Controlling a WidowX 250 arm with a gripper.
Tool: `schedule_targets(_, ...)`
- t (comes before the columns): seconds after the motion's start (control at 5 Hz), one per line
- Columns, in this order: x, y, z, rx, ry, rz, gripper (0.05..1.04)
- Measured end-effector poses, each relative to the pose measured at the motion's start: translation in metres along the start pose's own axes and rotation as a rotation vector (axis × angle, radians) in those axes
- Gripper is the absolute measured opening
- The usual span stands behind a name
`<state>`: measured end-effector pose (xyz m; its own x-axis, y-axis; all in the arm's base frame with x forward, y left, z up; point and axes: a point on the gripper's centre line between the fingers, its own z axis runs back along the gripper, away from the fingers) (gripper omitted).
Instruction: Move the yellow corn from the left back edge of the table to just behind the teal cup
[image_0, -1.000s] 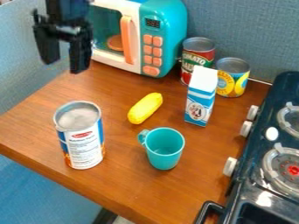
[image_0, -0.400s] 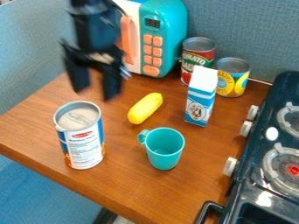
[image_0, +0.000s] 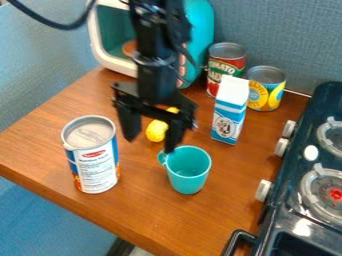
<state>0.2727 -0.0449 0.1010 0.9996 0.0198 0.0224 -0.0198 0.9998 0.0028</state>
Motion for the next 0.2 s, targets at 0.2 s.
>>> schedule_targets(0.2,-0.0023,-0.0039,0.0024,0.055,-0.066,0.040,0.989)
